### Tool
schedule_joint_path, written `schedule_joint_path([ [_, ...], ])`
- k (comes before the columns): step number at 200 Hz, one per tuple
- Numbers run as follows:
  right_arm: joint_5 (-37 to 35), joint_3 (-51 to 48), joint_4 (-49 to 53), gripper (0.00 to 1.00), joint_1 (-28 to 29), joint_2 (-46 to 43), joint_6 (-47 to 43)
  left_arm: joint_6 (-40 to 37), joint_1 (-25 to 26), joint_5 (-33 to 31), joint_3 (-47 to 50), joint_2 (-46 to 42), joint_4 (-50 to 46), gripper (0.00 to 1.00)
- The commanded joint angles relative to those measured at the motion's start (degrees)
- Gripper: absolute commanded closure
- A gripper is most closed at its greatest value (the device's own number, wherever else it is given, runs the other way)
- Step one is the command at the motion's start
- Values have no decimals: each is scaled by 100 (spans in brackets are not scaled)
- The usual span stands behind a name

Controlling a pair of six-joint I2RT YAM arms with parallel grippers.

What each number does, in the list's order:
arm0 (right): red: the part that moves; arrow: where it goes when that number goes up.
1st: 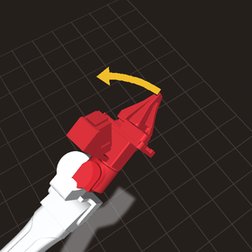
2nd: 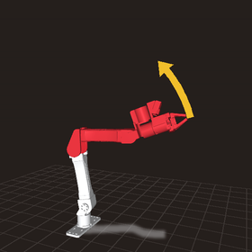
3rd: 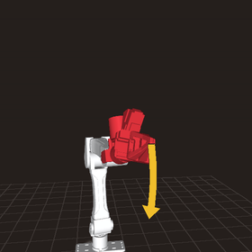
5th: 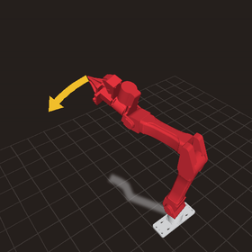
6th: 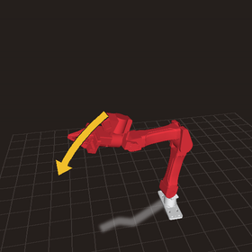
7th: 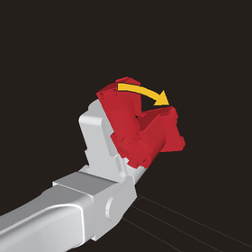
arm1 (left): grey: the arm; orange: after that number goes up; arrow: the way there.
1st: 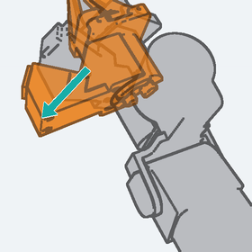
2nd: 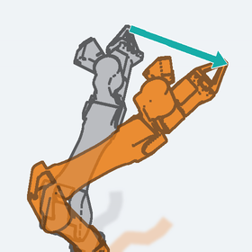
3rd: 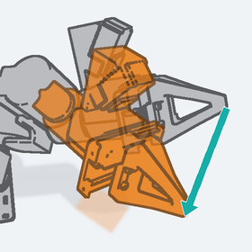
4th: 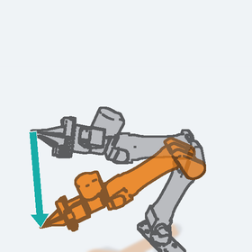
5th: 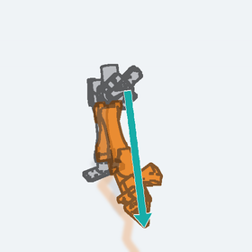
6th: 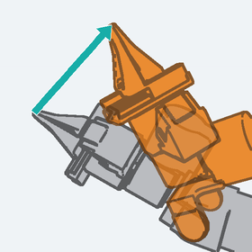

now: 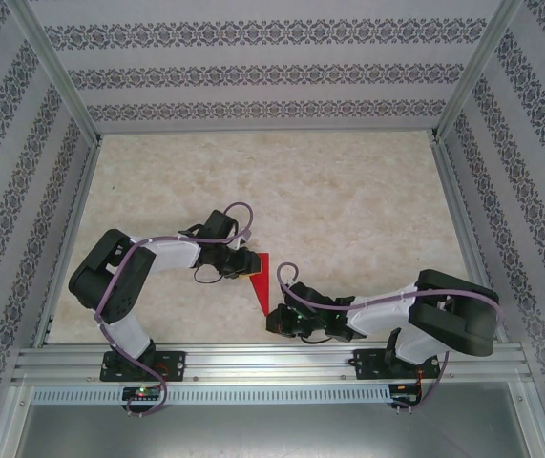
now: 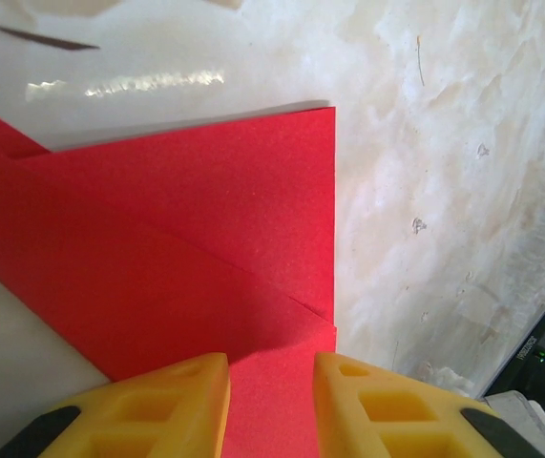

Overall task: Fold a paper plane with a square sheet of paper (pick it up from the middle)
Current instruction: Fold the wing for the fifth time at the center of the table.

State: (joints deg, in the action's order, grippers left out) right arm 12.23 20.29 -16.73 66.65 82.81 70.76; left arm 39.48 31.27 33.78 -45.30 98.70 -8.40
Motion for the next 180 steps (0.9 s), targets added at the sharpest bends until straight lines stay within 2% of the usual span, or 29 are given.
schedule_joint_path([
  [1,-257,448,1448,94,23,-447,-457,-99,-47,-611,47,161,-72,68],
  [22,-705,732,1786,93,-77,-946,-681,-116,-45,-583,26,116,-74,68],
  [55,-914,797,1307,91,-626,-948,-668,-102,-49,-568,1,71,-98,68],
  [132,-164,1448,93,94,-856,668,-783,-67,-50,-549,-2,47,-86,68],
  [180,-86,1188,157,97,-801,1494,-499,-101,-50,-640,-86,-46,-216,68],
])
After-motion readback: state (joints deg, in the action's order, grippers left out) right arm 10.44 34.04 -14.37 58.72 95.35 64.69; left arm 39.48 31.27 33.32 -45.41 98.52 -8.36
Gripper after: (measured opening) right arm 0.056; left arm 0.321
